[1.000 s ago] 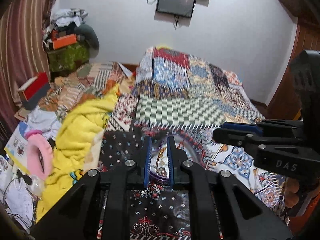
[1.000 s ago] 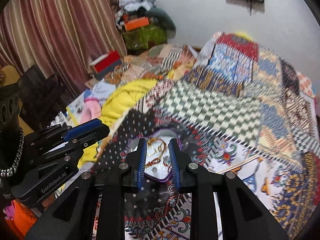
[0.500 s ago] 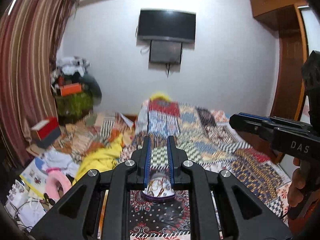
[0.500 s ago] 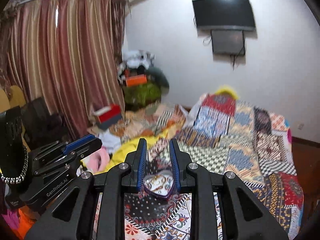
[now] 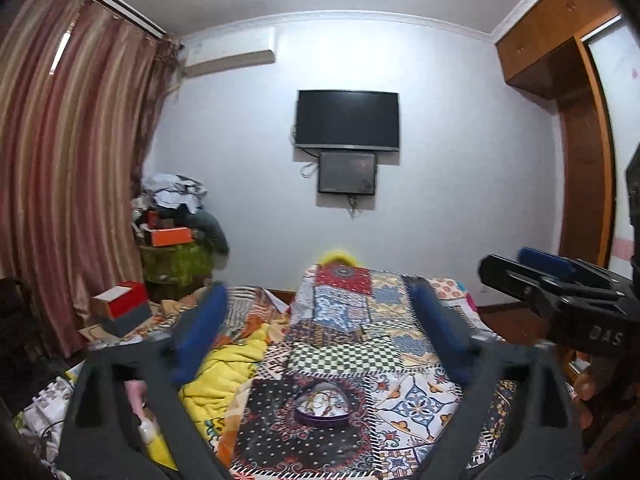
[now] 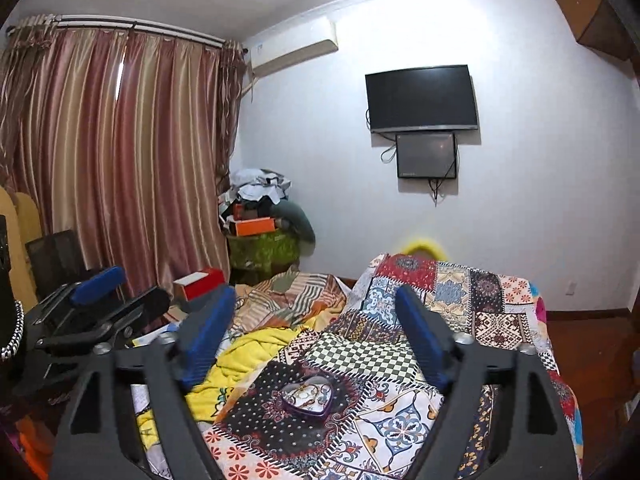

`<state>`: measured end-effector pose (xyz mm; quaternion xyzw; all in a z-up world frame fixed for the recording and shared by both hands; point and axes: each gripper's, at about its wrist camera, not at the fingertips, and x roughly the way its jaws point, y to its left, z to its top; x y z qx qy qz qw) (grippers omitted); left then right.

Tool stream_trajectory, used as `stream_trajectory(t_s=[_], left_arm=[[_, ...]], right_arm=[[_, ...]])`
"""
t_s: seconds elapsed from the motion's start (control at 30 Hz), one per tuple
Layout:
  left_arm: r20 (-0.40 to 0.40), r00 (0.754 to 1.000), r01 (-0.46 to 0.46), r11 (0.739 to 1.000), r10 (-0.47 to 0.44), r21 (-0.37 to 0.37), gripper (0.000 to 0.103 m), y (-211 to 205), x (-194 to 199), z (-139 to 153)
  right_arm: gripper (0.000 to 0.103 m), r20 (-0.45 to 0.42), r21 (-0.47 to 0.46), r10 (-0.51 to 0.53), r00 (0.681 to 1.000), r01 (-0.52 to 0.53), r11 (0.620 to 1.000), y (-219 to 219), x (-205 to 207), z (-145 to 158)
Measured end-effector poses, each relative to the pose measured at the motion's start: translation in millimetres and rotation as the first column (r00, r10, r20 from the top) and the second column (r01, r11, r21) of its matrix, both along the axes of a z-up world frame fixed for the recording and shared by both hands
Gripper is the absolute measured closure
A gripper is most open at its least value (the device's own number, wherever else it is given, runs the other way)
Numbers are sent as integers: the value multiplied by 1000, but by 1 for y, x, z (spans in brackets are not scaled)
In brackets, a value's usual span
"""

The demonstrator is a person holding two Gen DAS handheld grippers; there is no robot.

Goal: Organize jewelry

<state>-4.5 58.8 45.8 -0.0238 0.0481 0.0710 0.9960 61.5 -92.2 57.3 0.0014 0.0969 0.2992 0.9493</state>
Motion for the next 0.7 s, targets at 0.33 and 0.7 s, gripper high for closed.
stream_trajectory(t_s=[0.33,0.7], left_arm=[[11,999,-49,998,49,36,1,-7,-18,-5],[-6,999,-47,999,47,24,1,-7,-21,-6]], right_arm=[[0,9,19,-28,1000,28,999,-9,-14,-4],[0,1,14,-34,999,34,999,-12,-16,-5]])
